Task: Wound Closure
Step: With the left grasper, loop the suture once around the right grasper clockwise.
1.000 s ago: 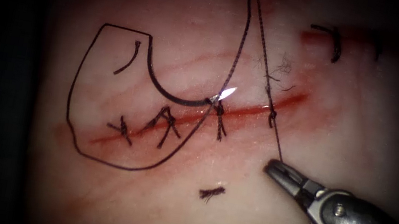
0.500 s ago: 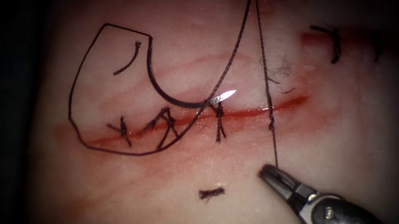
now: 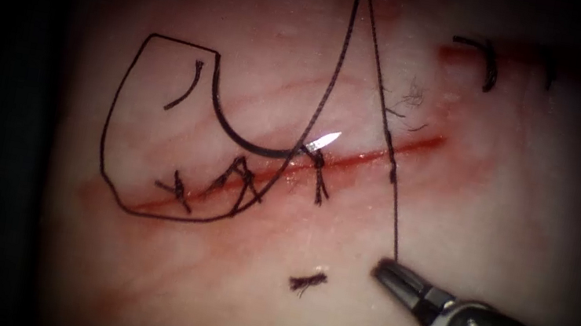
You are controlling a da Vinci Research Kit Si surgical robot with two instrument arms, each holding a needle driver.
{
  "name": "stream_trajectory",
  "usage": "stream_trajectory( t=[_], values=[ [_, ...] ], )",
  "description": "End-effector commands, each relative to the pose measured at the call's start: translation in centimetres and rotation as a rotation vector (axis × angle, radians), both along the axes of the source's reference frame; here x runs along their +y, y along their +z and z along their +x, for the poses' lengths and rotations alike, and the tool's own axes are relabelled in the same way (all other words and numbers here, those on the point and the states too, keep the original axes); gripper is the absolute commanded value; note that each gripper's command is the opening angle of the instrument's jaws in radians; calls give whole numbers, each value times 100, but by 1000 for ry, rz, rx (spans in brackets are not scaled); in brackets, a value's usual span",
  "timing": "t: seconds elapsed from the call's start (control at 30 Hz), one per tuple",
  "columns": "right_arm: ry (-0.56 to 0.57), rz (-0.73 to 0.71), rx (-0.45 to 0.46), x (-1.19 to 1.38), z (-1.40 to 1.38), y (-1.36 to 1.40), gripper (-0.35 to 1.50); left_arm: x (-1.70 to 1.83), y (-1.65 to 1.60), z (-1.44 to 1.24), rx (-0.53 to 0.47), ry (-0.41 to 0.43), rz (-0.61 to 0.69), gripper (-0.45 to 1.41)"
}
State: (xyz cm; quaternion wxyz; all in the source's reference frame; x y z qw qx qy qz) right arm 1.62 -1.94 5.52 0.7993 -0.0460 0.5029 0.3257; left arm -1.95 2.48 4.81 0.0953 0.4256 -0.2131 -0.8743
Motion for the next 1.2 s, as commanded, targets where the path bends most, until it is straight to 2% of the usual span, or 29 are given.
stream_trajectory(
  t=[0.03, 0.13, 0.2, 0.3, 0.33, 0.37, 0.4, 0.43, 0.47, 0.5, 0.53, 0.63, 0.73, 0.8, 0.83, 0.93, 0.97, 1.03, 1.07, 1.1, 1.2],
  values=[
    [16, -5, 19, 5, 7, 1, 91, 4, -6, -7, -31, 25, 11, -35],
    [24, 9, 23, 17, 6, -10, 123, -15, -20, -12, -109, 81, 58, -35],
    [-4, 29, 42, 27, 4, -18, 128, -29, -32, -15, -154, 114, 92, -35],
    [-8, 40, 61, 40, -3, -31, 126, -50, -49, -20, -222, 169, 144, -35],
    [-17, 51, 92, 56, -16, -44, 106, -71, -66, -25, -280, 222, 185, -35],
    [-17, 51, 92, 56, -16, -44, 106, -71, -66, -25, -280, 222, 185, -35],
    [-20, 55, 101, 62, -20, -48, 93, -77, -72, -26, -294, 237, 193, -35],
    [-29, 61, 110, 67, -23, -51, 61, -82, -77, -28, -307, 251, 201, -35],
    [-76, 84, 142, 80, -29, -56, -23, -91, -88, -31, -343, 262, 222, -35],
    [-76, 84, 142, 80, -29, -56, -23, -91, -88, -31, -343, 262, 222, -35],
    [-138, 103, 182, 92, -27, -55, -35, -100, -100, -35, -384, 274, 236, -35],
    [-179, 110, 205, 101, -25, -52, -35, -110, -109, -40, -421, 280, 260, -35],
    [-207, 101, 229, 127, -11, -36, -35, -127, -119, -46, -449, 298, 290, -35],
    [-210, 103, 240, 132, -8, -31, -35, -132, -121, -46, -450, 293, 303, -35],
    [-199, 116, 286, 145, 1, -20, -35, -139, -123, -47, -455, 293, 323, -35],
    [-199, 123, 312, 156, 9, -12, -35, -149, -124, -48, -467, 289, 343, -35],
    [-189, 129, 347, 168, 20, -3, -35, -159, -123, -48, -473, 289, 359, -35],
    [-182, 131, 367, 173, 24, 0, -35, -165, -123, -48, -482, 286, 364, -35],
    [-173, 135, 394, 178, 28, 3, -35, -170, -122, -48, -489, 285, 370, -35],
    [-154, 158, 461, 187, 36, 10, -35, -182, -120, -48, -501, 278, 392, -35],
    [-153, 170, 509, 195, 42, 17, -35, -192, -118, -48, -514, 281, 406, -35]
  ],
)
